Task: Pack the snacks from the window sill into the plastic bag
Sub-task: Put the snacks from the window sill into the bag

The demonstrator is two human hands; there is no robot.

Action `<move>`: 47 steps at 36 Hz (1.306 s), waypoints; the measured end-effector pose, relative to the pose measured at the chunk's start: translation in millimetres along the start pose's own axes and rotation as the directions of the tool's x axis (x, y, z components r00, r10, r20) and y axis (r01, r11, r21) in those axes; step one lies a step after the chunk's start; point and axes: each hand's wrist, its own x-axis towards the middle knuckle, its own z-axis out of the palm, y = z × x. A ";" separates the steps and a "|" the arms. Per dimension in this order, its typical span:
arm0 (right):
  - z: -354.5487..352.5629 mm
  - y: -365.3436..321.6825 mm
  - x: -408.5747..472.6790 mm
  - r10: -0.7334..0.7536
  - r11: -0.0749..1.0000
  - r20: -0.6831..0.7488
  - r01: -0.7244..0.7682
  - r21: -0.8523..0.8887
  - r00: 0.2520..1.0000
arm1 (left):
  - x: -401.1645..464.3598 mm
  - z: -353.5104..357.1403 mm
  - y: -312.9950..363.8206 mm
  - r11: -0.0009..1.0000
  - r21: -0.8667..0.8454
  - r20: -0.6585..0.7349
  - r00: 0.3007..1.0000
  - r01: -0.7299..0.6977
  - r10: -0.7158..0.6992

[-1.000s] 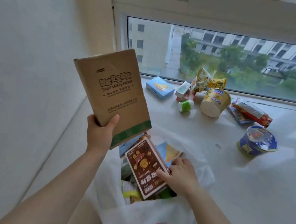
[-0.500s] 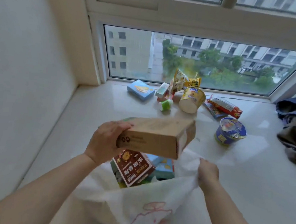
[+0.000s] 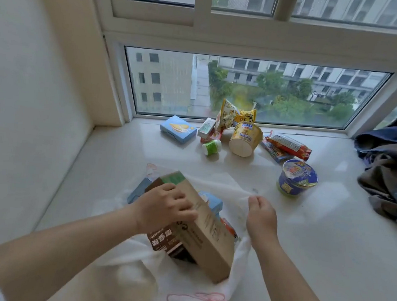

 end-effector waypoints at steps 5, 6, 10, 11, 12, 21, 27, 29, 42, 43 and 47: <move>-4.2 3.0 -1.4 -0.008 0.999 0.013 0.008 -0.035 1.000 | 32.5 0.8 -8.0 0.989 0.080 0.023 0.992 0.123 -0.125; -3.0 2.6 -1.6 -0.007 1.000 0.021 0.008 -0.030 1.000 | 39.0 2.3 -4.8 0.989 0.106 0.026 0.994 0.106 -0.109; 7.5 -2.8 -1.9 0.000 1.000 0.028 0.000 -0.005 1.000 | 62.2 19.6 45.8 0.975 0.208 0.158 0.986 -0.083 0.050; 9.8 -3.3 -1.7 0.004 1.000 0.028 -0.004 0.005 1.000 | 65.2 24.7 64.7 0.969 0.217 0.192 0.979 -0.117 0.076; 11.0 -2.4 -1.3 0.003 1.000 0.029 -0.004 0.009 1.000 | 66.3 29.3 81.2 0.969 0.213 0.223 0.972 -0.123 0.074; 4.6 -2.6 5.5 0.008 1.000 0.063 -0.009 0.017 0.998 | 48.3 16.7 73.6 0.974 -0.191 -0.059 0.990 0.117 -0.131; 7.5 -4.2 2.9 0.022 1.000 0.066 -0.023 0.012 0.998 | 56.5 -1.8 26.3 0.115 -0.542 0.429 0.392 0.832 -0.814; 7.3 -6.8 3.3 0.013 1.000 0.060 -0.013 0.007 0.998 | 59.5 11.4 24.2 -0.060 -0.563 0.597 0.356 0.824 -0.719; 47.2 -10.5 -15.0 0.053 0.998 0.175 -0.056 0.015 0.983 | 42.3 43.9 65.1 0.150 -0.321 0.645 0.332 0.935 -0.689; 47.9 -11.8 -14.3 0.038 0.999 0.171 -0.035 -0.021 0.985 | 40.1 41.5 65.2 0.152 -0.323 0.645 0.335 0.934 -0.687; 46.0 -16.9 -10.1 -0.020 0.978 0.163 0.054 -0.202 0.986 | 50.1 28.0 59.2 0.187 -0.375 0.582 0.388 0.908 -0.714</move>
